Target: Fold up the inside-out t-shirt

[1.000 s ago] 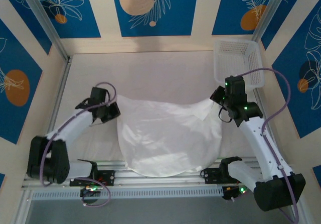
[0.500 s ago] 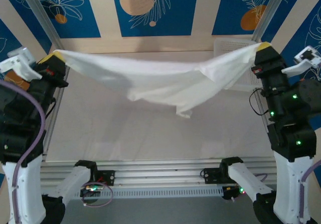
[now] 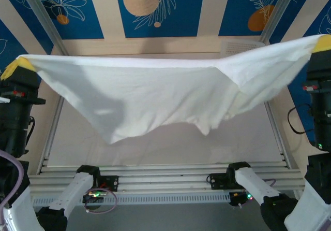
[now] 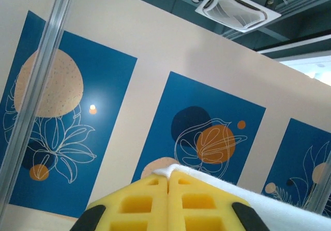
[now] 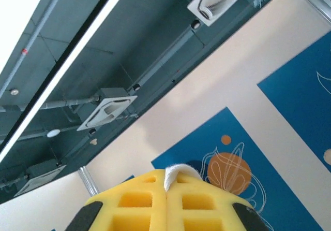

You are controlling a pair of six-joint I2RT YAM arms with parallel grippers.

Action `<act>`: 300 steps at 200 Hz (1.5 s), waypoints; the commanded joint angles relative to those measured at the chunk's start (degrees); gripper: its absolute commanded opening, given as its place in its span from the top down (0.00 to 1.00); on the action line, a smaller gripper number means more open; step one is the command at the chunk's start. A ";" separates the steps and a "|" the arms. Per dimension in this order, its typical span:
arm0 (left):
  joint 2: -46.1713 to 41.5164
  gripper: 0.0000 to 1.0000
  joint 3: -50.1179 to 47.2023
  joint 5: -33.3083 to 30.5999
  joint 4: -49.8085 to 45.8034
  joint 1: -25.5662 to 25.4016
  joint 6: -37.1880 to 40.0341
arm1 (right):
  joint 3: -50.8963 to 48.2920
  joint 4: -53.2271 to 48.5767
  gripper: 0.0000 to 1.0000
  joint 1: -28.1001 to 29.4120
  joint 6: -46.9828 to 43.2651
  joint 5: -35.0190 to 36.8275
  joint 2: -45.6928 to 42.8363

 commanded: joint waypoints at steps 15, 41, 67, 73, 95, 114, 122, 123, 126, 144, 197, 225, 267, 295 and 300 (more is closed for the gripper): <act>6.86 1.00 -4.37 -3.73 2.86 0.65 2.21 | -0.25 -0.78 1.00 -0.31 -4.55 1.01 8.75; 14.97 1.00 -9.49 -6.38 5.81 0.65 3.75 | -3.40 -0.83 1.00 -0.30 -5.94 1.75 16.31; 26.10 1.00 -14.21 -7.36 12.24 1.23 3.74 | -6.96 0.18 1.00 -0.07 -5.82 2.00 26.30; 29.24 1.00 -14.84 -7.67 13.91 1.47 3.59 | -7.55 0.34 1.00 0.06 -5.54 2.37 28.80; 43.17 1.00 -13.39 -7.66 17.26 3.00 2.30 | -8.03 1.75 1.00 0.38 -4.45 2.54 39.18; 55.79 0.94 -6.75 -4.75 18.77 5.04 0.80 | -1.38 2.69 0.92 0.43 -6.53 0.53 50.50; 60.81 0.75 -2.58 -2.48 19.87 6.16 0.33 | 5.14 1.25 0.76 0.37 -9.15 -1.46 56.56; 61.57 0.73 -1.83 -2.12 19.90 6.31 0.27 | 6.02 0.76 0.74 0.35 -9.57 -1.76 57.56; 63.16 0.66 -0.06 -1.24 19.64 6.71 0.02 | 9.58 -0.76 0.67 0.42 -10.37 -2.79 59.89; 69.91 0.42 11.22 3.51 14.76 8.23 -0.12 | 41.55 -21.92 0.46 0.46 -15.02 -7.21 78.03; 53.99 0.38 0.54 10.05 6.57 8.02 -8.29 | 47.09 -40.69 0.40 -1.95 -25.60 -21.92 76.72; 41.36 0.41 -18.18 14.00 6.86 3.03 -12.97 | 36.74 -47.00 0.40 -1.08 -26.54 -16.54 68.48; 38.48 1.00 -35.77 11.73 6.29 -5.84 -11.82 | -8.65 -29.85 0.58 -1.44 -23.01 -19.29 50.79; 43.65 1.00 -40.73 11.40 8.49 -6.53 -12.25 | -32.85 -17.62 0.80 -2.91 -15.64 -22.52 42.68; 44.96 1.00 -40.89 10.71 8.49 -6.55 -12.50 | -36.61 -14.86 0.85 -2.64 -13.90 -22.60 41.85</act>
